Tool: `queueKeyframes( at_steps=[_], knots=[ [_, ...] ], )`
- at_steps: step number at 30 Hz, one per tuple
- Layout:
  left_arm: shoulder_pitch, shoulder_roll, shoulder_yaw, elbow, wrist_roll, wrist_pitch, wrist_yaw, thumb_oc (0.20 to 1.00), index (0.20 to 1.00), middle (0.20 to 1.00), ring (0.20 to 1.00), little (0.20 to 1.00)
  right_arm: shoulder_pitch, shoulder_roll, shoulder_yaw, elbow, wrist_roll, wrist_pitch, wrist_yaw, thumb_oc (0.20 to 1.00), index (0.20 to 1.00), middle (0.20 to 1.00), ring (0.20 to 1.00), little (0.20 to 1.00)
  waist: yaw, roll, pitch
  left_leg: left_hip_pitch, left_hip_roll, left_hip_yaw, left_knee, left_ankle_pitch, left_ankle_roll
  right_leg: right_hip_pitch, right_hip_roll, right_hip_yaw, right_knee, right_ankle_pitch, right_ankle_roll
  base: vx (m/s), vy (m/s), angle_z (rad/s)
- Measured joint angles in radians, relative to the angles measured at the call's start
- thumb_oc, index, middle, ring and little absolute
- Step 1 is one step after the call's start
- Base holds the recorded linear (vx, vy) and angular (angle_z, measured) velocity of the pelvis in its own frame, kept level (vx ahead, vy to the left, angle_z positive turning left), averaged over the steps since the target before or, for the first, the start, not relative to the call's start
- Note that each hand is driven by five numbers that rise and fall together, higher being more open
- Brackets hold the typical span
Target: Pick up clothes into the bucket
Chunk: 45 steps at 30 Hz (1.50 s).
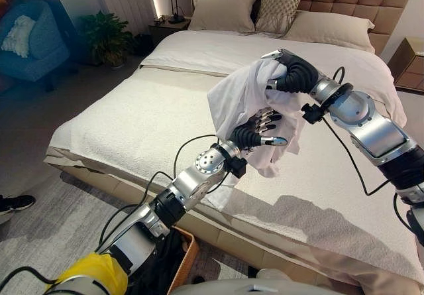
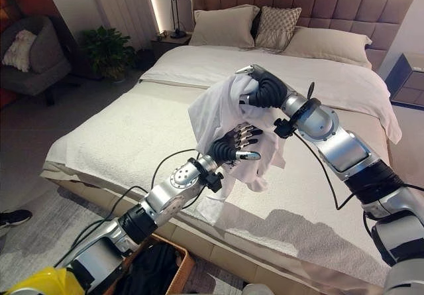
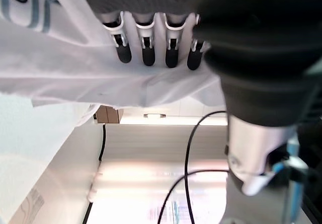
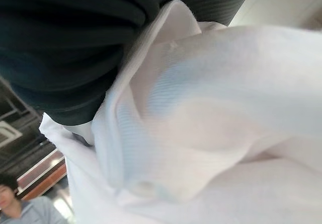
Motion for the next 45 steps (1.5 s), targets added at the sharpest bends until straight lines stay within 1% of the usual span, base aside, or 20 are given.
queueKeyframes(
  at_steps=[6, 12, 14, 18, 23, 25, 26, 27, 29, 30, 31, 33, 36, 37, 38, 39, 40, 42, 43, 45],
  knots=[
    [0.0, 0.005, 0.001, -0.001, 0.001, 0.0, 0.007, 1.0, 1.0, 1.0, 1.0, 1.0, 0.009, -0.001, -0.009, -0.008, 0.0, -0.002, -0.003, 0.2, 0.2, 0.2, 0.2, 0.2, 0.001, 0.0, 0.0, 0.001, 0.0, 0.0, -0.001, 0.0, 0.0, 0.001, 0.0, 0.0, 0.0, 0.0, 0.0, 0.0, 0.0, 0.0],
    [0.0, 0.037, -0.003, -0.02, 0.001, 0.002, -0.031, 1.0, 1.0, 1.0, 1.0, 1.0, 0.016, -0.001, -0.016, -0.007, -0.002, -0.009, -0.007, 0.2, 0.2, 0.2, 0.2, 0.2, 0.001, 0.0, 0.0, 0.004, 0.001, 0.0, -0.003, 0.0, 0.0, 0.007, 0.001, 0.0, -0.008, 0.003, 0.001, 0.0, 0.0, 0.0],
    [0.0, 0.054, -0.007, -0.034, 0.001, 0.014, -0.049, 1.0, 1.0, 1.0, 1.0, 1.0, 0.016, -0.001, -0.016, 0.003, -0.006, -0.01, -0.012, 0.2, 0.2, 0.2, 0.2, 0.2, 0.002, 0.0, 0.0, 0.013, 0.0, 0.0, -0.006, 0.0, 0.0, 0.016, 0.002, 0.0, -0.016, 0.004, 0.001, 0.0, 0.0, 0.0],
    [-0.001, 0.133, -0.029, -0.147, 0.001, 0.024, -0.092, 1.0, 1.0, 1.0, 1.0, 1.0, 0.016, -0.002, -0.039, 0.024, -0.045, -0.013, -0.023, 0.2, 0.2, 0.2, 0.2, 0.2, 0.002, -0.001, 0.0, 0.016, 0.0, -0.001, -0.01, 0.0, 0.0, 0.021, 0.003, 0.0, -0.022, 0.008, 0.002, 0.0, 0.0, 0.0],
    [0.001, 0.221, -0.043, -0.219, -0.002, 0.027, -0.144, 1.0, 1.0, 1.0, 1.0, 1.0, 0.016, -0.01, -0.049, 0.072, -0.083, -0.02, -0.025, 0.2, 0.2, 0.2, 0.2, 0.2, 0.014, -0.002, 0.0, 0.021, 0.001, -0.001, -0.011, 0.0, 0.0, 0.031, 0.004, -0.002, -0.033, 0.009, 0.003, 0.0, 0.0, 0.0],
    [0.004, 0.305, -0.043, -0.316, -0.024, 0.028, -0.174, 1.0, 1.0, 1.0, 1.0, 1.0, 0.016, -0.023, -0.049, 0.121, -0.089, -0.02, -0.026, 0.2, 0.2, 0.2, 0.2, 0.2, 0.021, -0.004, 0.0, 0.021, 0.001, -0.002, -0.012, -0.001, 0.0, 0.034, 0.006, -0.003, -0.041, 0.013, 0.001, 0.0, 0.0, 0.0],
    [0.004, 0.327, -0.042, -0.339, -0.03, 0.028, -0.181, 1.0, 1.0, 1.0, 1.0, 1.0, 0.016, -0.029, -0.049, 0.132, -0.092, -0.02, -0.026, 0.2, 0.2, 0.2, 0.2, 0.2, 0.021, -0.004, 0.0, 0.021, 0.002, -0.002, -0.012, -0.001, 0.0, 0.035, 0.006, -0.003, -0.041, 0.014, 0.002, 0.0, 0.0, 0.0],
    [0.004, 0.376, -0.04, -0.392, -0.06, 0.028, -0.196, 1.0, 1.0, 1.0, 1.0, 1.0, 0.016, -0.046, -0.049, 0.153, -0.094, -0.019, -0.027, 0.2, 0.2, 0.2, 0.2, 0.2, 0.027, -0.004, 0.0, 0.021, 0.002, -0.002, -0.012, -0.001, 0.0, 0.036, 0.006, -0.003, -0.043, 0.014, 0.002, 0.0, 0.0, 0.0],
    [0.004, 0.413, -0.038, -0.434, -0.103, 0.028, -0.208, 1.0, 1.0, 1.0, 1.0, 1.0, 0.016, -0.059, -0.049, 0.173, -0.101, -0.019, -0.027, 0.2, 0.2, 0.2, 0.2, 0.2, 0.033, -0.005, 0.0, 0.022, 0.001, -0.002, -0.012, -0.001, 0.0, 0.037, 0.006, -0.003, -0.045, 0.014, 0.002, 0.0, 0.0, 0.0],
    [0.011, 0.433, -0.03, -0.468, -0.134, 0.028, -0.221, 1.0, 1.0, 1.0, 1.0, 1.0, 0.016, -0.068, -0.049, 0.184, -0.101, -0.019, -0.027, 0.2, 0.2, 0.2, 0.2, 0.2, 0.043, -0.005, 0.0, 0.021, 0.001, -0.002, -0.012, -0.001, 0.0, 0.037, 0.006, -0.003, -0.046, 0.016, 0.001, 0.0, 0.0, 0.0],
    [0.023, 0.44, -0.015, -0.488, -0.14, 0.027, -0.225, 1.0, 1.0, 1.0, 1.0, 1.0, 0.016, -0.071, -0.049, 0.187, -0.101, -0.019, -0.027, 0.2, 0.2, 0.2, 0.2, 0.2, 0.043, -0.005, 0.0, 0.021, 0.001, -0.002, -0.012, -0.001, 0.0, 0.037, 0.007, -0.003, -0.047, 0.016, 0.001, 0.0, 0.0, 0.0],
    [0.079, 0.441, 0.052, -0.525, -0.166, 0.019, -0.227, 1.0, 1.0, 1.0, 1.0, 1.0, 0.017, -0.074, -0.049, 0.205, -0.101, -0.019, -0.027, 0.2, 0.2, 0.2, 0.2, 0.2, 0.048, -0.008, 0.001, 0.025, 0.002, -0.004, -0.013, -0.001, -0.001, 0.045, 0.008, -0.006, -0.053, 0.016, 0.001, 0.01, -0.004, 0.04],
    [0.205, 0.429, 0.174, -0.568, -0.177, 0.005, -0.222, 1.0, 1.0, 1.0, 1.0, 1.0, 0.058, -0.074, -0.068, 0.201, -0.102, -0.019, -0.027, 0.2, 0.2, 0.2, 0.2, 0.2, 0.053, -0.015, 0.002, 0.031, 0.004, -0.011, -0.014, -0.004, -0.005, 0.055, 0.009, -0.012, -0.055, 0.015, 0.001, 0.02, -0.015, 0.05],
    [0.295, 0.381, 0.295, -0.605, -0.164, -0.006, -0.207, 1.0, 1.0, 1.0, 1.0, 1.0, 0.122, -0.07, -0.128, 0.173, -0.111, -0.021, -0.028, 0.2, 0.2, 0.2, 0.2, 0.2, 0.06, -0.021, 0.005, 0.032, 0.005, -0.011, -0.013, -0.007, -0.007, 0.055, 0.01, -0.011, -0.056, 0.013, 0.0, 0.0, 0.0, 0.0],
    [0.341, 0.348, 0.355, -0.615, -0.134, -0.039, -0.173, 1.0, 1.0, 1.0, 1.0, 1.0, 0.171, -0.07, -0.163, 0.16, -0.122, -0.021, -0.032, 0.2, 0.2, 0.2, 0.2, 0.2, 0.068, -0.026, 0.007, 0.03, 0.005, -0.013, -0.012, -0.007, -0.008, 0.056, 0.011, -0.013, -0.055, 0.013, 0.0, 0.03, -0.029, 0.04],
    [0.417, 0.288, 0.474, -0.632, -0.049, -0.079, -0.116, 1.0, 1.0, 1.0, 1.0, 1.0, 0.261, -0.07, -0.239, 0.133, -0.141, -0.02, -0.034, 0.2, 0.2, 0.2, 0.2, 0.2, 0.071, -0.034, 0.011, 0.034, 0.006, -0.017, -0.012, -0.007, -0.008, 0.06, 0.012, -0.016, -0.057, 0.012, -0.001, 0.03, -0.021, 0.12],
    [0.458, 0.279, 0.553, -0.649, 0.036, -0.106, -0.049, 1.0, 1.0, 1.0, 1.0, 1.0, 0.3, -0.067, -0.264, 0.132, -0.147, -0.013, -0.036, 0.2, 0.2, 0.2, 0.2, 0.2, 0.079, -0.043, 0.011, 0.03, 0.006, -0.024, -0.011, -0.007, -0.008, 0.06, 0.011, -0.022, -0.057, 0.011, -0.001, 0.04, -0.02, 0.12],
    [0.476, 0.259, 0.597, -0.666, 0.09, -0.141, 0.007, 1.0, 1.0, 1.0, 1.0, 1.0, 0.315, -0.061, -0.274, 0.133, -0.15, -0.012, -0.044, 0.2, 0.2, 0.2, 0.2, 0.2, 0.077, -0.05, 0.012, 0.03, 0.005, -0.026, -0.012, -0.008, -0.008, 0.06, 0.01, -0.024, -0.056, 0.01, -0.001, 0.03, -0.003, 0.07],
    [0.475, 0.256, 0.604, -0.679, 0.122, -0.165, 0.042, 1.0, 1.0, 1.0, 1.0, 1.0, 0.315, -0.053, -0.277, 0.134, -0.149, -0.013, -0.045, 0.2, 0.2, 0.2, 0.2, 0.2, 0.079, -0.055, 0.011, 0.029, 0.004, -0.028, -0.012, -0.008, -0.008, 0.061, 0.009, -0.024, -0.056, 0.01, -0.001, 0.0, 0.0, 0.0],
    [0.475, 0.256, 0.593, -0.683, 0.16, -0.179, 0.062, 1.0, 1.0, 1.0, 1.0, 1.0, 0.315, -0.038, -0.281, 0.129, -0.149, -0.019, -0.055, 0.2, 0.2, 0.2, 0.2, 0.2, 0.08, -0.061, 0.011, 0.03, 0.002, -0.028, -0.013, -0.01, -0.007, 0.062, 0.007, -0.024, -0.055, 0.01, 0.0, 0.0, 0.0, 0.0]
  ],
)
